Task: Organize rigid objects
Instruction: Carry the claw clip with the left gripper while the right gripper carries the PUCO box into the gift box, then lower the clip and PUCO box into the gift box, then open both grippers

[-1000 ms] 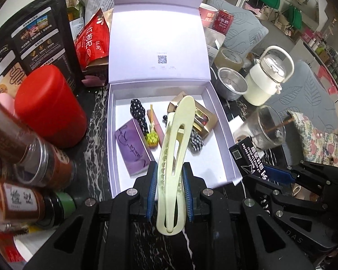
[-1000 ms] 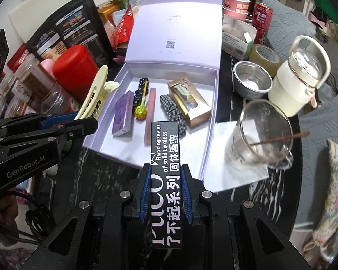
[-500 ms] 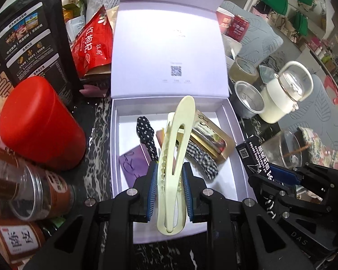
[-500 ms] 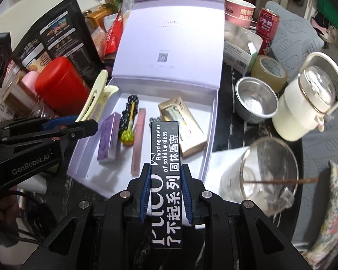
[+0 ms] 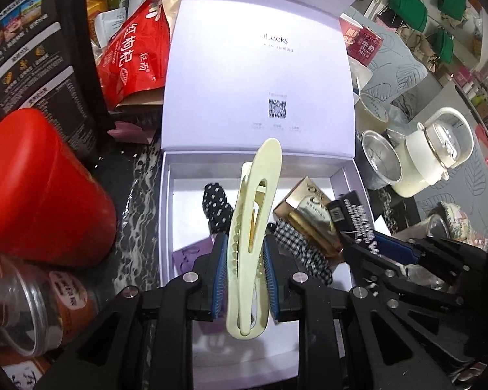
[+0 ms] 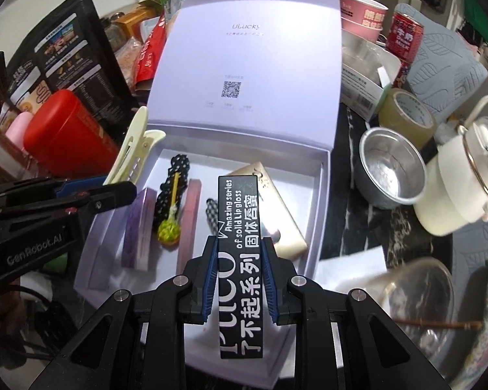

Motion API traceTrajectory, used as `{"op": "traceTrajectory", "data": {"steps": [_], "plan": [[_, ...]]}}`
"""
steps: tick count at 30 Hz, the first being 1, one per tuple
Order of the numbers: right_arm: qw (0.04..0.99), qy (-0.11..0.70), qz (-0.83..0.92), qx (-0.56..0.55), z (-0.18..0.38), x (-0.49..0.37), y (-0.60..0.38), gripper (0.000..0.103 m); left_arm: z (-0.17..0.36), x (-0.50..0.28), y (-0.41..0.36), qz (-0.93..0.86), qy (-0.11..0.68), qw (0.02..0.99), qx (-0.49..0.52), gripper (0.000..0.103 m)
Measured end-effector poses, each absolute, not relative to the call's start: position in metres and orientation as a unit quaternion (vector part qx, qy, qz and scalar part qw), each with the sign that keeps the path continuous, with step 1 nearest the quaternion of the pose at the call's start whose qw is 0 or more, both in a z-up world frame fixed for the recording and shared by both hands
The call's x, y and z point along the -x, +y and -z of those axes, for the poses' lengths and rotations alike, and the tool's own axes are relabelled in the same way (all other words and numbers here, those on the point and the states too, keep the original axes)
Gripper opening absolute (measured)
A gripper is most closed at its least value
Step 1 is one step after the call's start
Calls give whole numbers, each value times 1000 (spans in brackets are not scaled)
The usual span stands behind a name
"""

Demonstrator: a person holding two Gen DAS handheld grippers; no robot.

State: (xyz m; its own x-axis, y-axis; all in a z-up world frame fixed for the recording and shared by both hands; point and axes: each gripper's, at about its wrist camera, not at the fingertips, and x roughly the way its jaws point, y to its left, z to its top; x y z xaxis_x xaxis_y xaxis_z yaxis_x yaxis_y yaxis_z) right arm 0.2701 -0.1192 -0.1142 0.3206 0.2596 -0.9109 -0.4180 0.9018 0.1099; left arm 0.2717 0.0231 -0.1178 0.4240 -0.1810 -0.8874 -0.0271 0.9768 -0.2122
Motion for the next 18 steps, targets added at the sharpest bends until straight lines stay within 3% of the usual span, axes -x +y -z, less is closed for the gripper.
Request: {"op": "traceTrajectory", "data": {"steps": [18], "plan": [[812, 537, -208, 95, 148, -315, -97, 25, 151, -311, 28, 42, 550, 828, 100, 22]]}}
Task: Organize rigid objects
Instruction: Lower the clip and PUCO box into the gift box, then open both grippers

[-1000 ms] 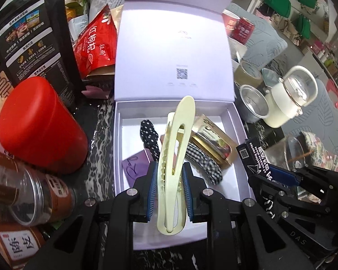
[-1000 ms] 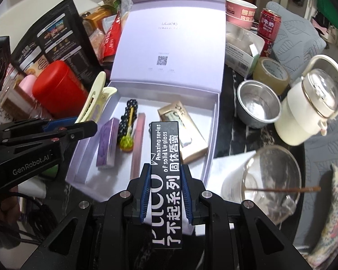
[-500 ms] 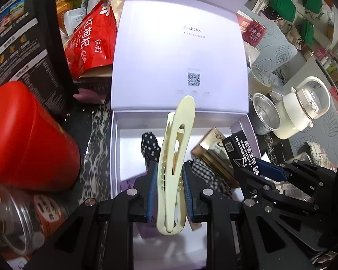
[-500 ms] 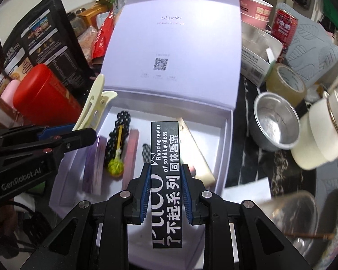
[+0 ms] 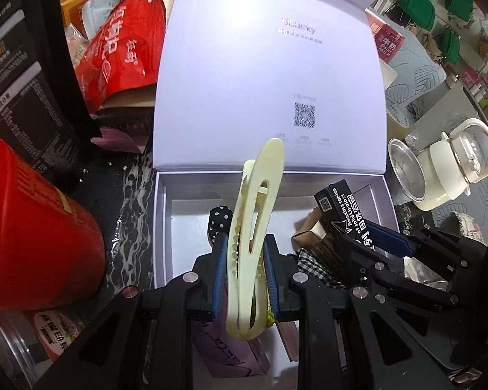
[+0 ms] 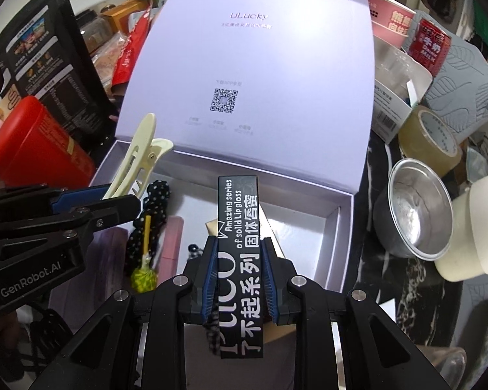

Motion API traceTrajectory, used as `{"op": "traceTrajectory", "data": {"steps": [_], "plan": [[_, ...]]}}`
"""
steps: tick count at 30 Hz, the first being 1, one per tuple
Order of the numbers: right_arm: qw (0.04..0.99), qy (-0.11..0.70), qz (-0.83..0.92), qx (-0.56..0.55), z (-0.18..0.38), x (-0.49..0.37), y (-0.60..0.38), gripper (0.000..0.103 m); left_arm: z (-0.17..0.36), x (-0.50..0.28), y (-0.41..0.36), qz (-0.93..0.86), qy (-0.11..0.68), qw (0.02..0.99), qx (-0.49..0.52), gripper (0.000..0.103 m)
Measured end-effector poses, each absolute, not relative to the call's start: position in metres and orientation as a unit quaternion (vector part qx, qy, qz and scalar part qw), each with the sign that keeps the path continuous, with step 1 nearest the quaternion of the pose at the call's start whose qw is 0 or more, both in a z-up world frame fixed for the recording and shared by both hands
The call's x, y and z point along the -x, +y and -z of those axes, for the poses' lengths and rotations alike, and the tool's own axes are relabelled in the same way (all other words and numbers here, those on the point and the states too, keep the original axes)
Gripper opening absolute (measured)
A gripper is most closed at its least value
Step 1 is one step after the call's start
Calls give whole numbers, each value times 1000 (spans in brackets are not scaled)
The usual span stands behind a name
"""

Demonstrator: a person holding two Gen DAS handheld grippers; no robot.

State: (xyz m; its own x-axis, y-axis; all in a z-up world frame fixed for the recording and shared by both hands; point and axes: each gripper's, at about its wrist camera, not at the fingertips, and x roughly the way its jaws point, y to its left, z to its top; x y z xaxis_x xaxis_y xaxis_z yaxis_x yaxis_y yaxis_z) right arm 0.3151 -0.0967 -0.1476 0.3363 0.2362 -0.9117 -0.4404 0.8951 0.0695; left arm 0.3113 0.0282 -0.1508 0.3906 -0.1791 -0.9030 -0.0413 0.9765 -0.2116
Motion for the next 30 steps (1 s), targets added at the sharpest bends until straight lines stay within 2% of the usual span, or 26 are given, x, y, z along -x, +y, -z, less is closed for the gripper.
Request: {"op": "traceTrajectory", "data": {"steps": [18, 23, 28, 30], "plan": [[807, 549, -189, 112, 147, -311, -90, 26, 160, -313, 23, 25, 590, 799, 114, 22], [808, 548, -182, 115, 140, -306, -92, 37, 150, -309, 22, 15, 593, 800, 88, 22], [809, 549, -176, 116, 130, -298, -102, 37, 140, -306, 20, 7, 592, 803, 68, 22], [810, 549, -174, 114, 126, -296, -104, 37, 136, -305, 18, 4, 591, 804, 63, 26]]}}
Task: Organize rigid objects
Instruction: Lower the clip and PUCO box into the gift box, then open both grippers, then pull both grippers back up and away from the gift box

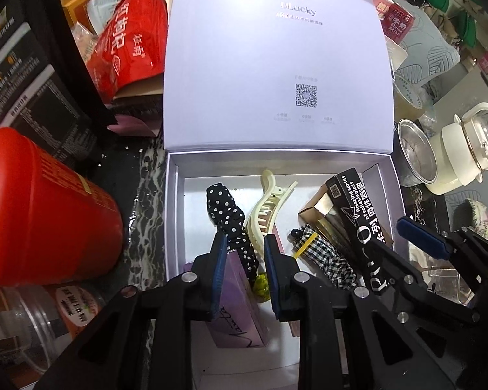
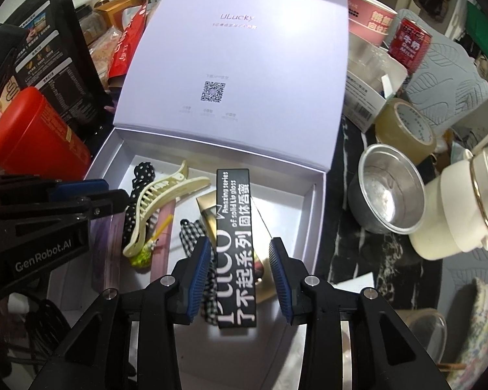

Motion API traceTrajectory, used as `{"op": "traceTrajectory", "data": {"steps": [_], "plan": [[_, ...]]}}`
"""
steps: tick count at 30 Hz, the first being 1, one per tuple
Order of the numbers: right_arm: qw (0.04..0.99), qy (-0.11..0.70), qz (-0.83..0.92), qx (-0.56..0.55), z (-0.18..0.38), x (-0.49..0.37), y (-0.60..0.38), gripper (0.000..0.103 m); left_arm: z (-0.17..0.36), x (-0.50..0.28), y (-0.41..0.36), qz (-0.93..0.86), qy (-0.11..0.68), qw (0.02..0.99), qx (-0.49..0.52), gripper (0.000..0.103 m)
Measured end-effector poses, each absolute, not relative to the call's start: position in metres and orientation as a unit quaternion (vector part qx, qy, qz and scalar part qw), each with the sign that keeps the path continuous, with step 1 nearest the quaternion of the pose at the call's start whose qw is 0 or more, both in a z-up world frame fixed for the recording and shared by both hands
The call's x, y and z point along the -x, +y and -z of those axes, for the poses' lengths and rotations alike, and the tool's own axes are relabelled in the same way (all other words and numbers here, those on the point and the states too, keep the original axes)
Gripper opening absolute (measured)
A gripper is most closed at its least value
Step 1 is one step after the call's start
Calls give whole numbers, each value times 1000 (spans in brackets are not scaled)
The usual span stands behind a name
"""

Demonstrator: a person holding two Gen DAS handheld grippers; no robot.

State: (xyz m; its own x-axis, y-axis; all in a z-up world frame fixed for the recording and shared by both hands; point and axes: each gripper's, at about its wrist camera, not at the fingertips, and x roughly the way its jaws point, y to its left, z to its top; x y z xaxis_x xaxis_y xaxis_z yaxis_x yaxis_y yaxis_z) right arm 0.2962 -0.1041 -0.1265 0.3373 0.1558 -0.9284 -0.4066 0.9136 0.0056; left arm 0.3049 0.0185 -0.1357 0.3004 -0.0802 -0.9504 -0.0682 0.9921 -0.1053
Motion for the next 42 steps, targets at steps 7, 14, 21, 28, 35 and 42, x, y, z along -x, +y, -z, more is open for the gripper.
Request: {"op": "traceTrajectory", "data": {"steps": [7, 14, 21, 28, 35, 42], "plan": [[818, 541, -160, 107, 108, -291, -115, 38, 117, -298, 14, 2, 577, 814, 56, 80], [824, 538, -150, 95, 91, -285, -120, 38, 98, -288, 10, 3, 569, 821, 49, 80], [830, 530, -148, 91, 72, -277, -123, 41, 76, -276, 7, 1, 559, 828, 41, 80], [843, 510, -144, 89, 45, -263, -125, 48, 42, -256, 7, -10, 531, 847, 18, 80], [862, 482, -135, 75, 10, -240, -131, 57, 7, -237, 5, -11, 501, 865, 17, 80], [880, 455, -124, 64, -23, -215, -139, 64, -31, -214, 1, -10, 465, 885, 10, 99]]}}
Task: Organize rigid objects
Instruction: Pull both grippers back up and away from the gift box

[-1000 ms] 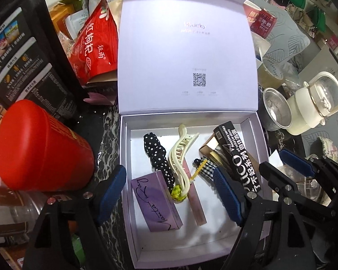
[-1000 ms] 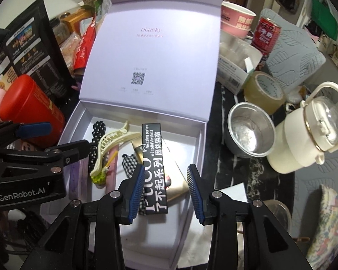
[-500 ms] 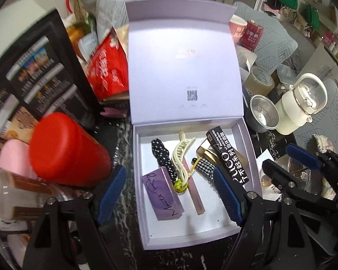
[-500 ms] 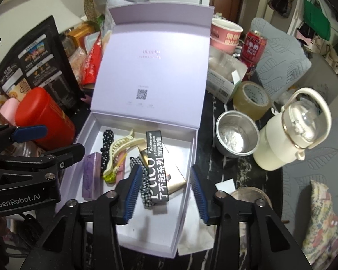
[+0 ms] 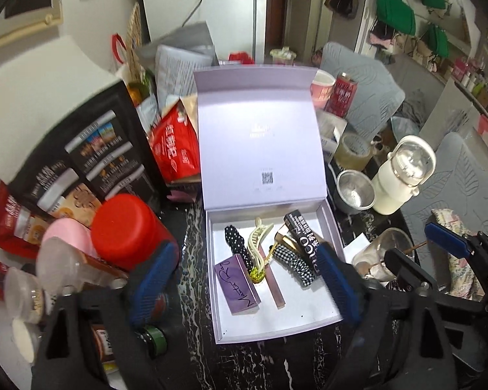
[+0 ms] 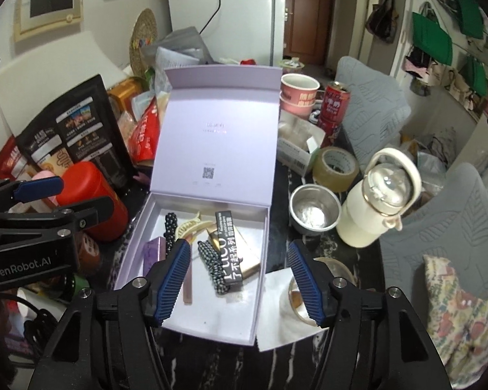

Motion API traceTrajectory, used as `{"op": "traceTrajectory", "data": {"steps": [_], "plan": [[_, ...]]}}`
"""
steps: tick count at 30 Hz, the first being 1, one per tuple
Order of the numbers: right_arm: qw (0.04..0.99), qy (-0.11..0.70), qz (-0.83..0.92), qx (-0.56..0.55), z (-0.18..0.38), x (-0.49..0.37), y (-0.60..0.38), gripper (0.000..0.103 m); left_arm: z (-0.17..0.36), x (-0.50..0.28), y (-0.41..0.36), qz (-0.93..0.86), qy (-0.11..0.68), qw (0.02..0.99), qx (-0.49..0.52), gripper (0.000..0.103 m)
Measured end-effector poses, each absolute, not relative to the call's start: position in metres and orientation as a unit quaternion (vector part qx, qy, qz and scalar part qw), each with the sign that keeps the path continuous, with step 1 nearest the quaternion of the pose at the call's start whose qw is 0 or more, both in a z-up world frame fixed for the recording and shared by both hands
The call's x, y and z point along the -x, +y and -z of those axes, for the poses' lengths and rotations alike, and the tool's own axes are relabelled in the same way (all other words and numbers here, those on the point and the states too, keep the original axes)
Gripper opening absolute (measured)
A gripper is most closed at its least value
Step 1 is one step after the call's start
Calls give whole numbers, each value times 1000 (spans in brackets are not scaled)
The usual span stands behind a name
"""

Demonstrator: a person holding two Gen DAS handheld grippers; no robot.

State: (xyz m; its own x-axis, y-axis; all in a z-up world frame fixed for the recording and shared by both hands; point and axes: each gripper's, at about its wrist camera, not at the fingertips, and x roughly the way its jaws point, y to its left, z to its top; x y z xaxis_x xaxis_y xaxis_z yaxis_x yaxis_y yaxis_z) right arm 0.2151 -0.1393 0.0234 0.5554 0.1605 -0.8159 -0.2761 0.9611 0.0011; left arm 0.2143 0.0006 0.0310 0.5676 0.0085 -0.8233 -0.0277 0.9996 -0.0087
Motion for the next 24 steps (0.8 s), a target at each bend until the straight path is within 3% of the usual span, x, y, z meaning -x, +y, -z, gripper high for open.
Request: {"op": "traceTrajectory", "data": {"steps": [13, 24], "plan": [[894, 431, -112, 53, -69, -164, -151, 68, -69, -153, -2, 0, 436, 900, 11, 100], [892, 435, -118, 46, -74, -121, -152, 68, -70, -110, 1, -15, 443, 896, 13, 100]]}}
